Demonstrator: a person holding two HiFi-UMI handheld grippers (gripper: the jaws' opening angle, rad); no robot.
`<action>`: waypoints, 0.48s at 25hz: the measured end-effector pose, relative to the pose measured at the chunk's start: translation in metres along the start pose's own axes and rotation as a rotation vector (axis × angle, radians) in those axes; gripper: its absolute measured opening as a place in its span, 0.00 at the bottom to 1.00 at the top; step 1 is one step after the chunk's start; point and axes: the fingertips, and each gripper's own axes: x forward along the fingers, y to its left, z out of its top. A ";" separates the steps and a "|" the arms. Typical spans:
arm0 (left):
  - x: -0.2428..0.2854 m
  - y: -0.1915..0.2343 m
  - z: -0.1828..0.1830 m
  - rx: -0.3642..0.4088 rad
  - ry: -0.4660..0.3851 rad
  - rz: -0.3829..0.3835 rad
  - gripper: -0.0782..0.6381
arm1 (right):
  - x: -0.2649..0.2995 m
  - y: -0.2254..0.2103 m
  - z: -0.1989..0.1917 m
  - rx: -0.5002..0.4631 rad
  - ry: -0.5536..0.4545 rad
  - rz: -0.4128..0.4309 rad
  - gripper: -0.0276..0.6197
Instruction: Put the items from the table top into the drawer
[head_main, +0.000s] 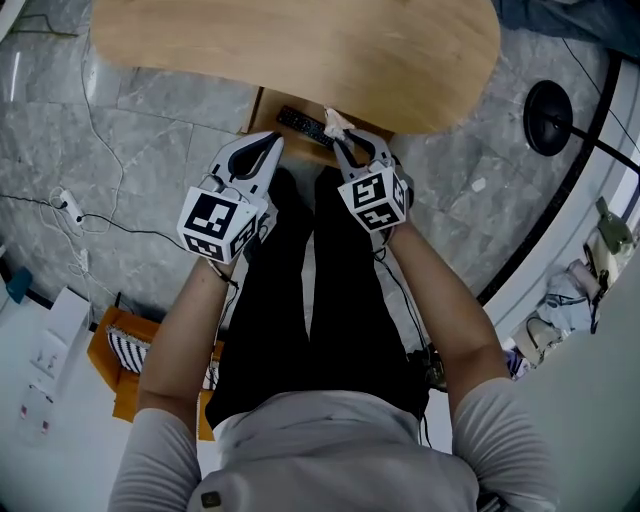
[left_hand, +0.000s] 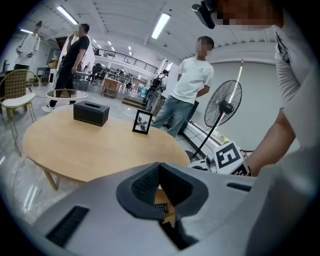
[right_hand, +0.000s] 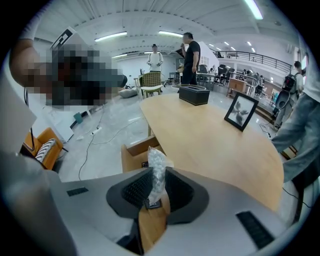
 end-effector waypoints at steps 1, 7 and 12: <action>0.001 -0.001 -0.005 -0.001 0.005 -0.004 0.12 | 0.003 0.003 -0.006 -0.002 0.007 0.002 0.19; 0.017 0.001 -0.027 -0.002 0.023 -0.021 0.12 | 0.032 0.004 -0.037 -0.022 0.056 0.007 0.19; 0.034 0.003 -0.036 -0.007 0.030 -0.031 0.12 | 0.057 -0.006 -0.057 -0.037 0.093 -0.007 0.19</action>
